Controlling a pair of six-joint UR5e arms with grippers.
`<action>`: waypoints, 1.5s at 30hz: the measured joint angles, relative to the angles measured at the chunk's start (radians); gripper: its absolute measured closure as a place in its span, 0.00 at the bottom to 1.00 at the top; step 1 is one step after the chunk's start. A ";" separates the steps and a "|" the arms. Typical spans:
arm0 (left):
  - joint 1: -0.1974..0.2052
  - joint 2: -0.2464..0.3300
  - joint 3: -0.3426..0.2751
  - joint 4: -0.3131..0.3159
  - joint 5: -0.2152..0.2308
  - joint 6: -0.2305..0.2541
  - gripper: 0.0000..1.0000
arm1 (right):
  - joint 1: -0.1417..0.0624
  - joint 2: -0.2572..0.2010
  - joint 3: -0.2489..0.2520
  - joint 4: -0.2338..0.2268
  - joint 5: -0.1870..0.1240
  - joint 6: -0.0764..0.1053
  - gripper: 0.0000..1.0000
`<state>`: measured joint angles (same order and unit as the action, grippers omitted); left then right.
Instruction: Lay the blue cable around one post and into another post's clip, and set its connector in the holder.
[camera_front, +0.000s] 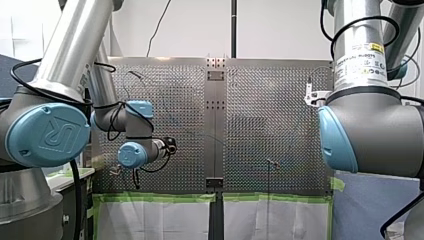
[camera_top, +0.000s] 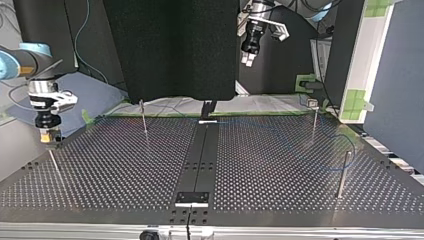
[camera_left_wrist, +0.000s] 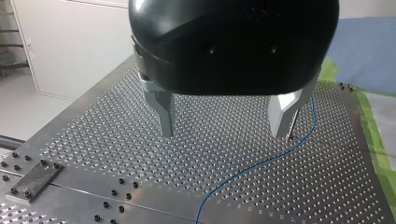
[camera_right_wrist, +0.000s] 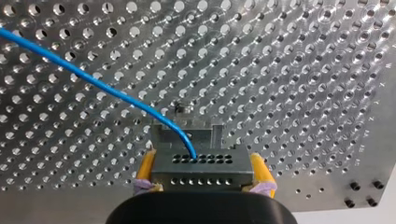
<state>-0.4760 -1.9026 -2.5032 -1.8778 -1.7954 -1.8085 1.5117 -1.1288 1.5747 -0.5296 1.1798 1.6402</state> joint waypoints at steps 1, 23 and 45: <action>0.000 0.000 0.000 0.000 0.000 0.000 0.00 | 0.000 0.000 -0.006 0.009 0.000 0.001 1.00; 0.000 0.000 0.001 0.000 0.000 0.000 0.00 | -0.007 0.012 -0.056 0.130 -0.006 0.015 1.00; 0.001 0.000 0.001 -0.003 0.000 0.000 0.00 | -0.014 0.035 -0.089 0.152 -0.082 -0.023 1.00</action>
<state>-0.4752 -1.9026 -2.5017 -1.8806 -1.7954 -1.8085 1.4973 -1.0943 1.4858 -0.3780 1.0976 1.6174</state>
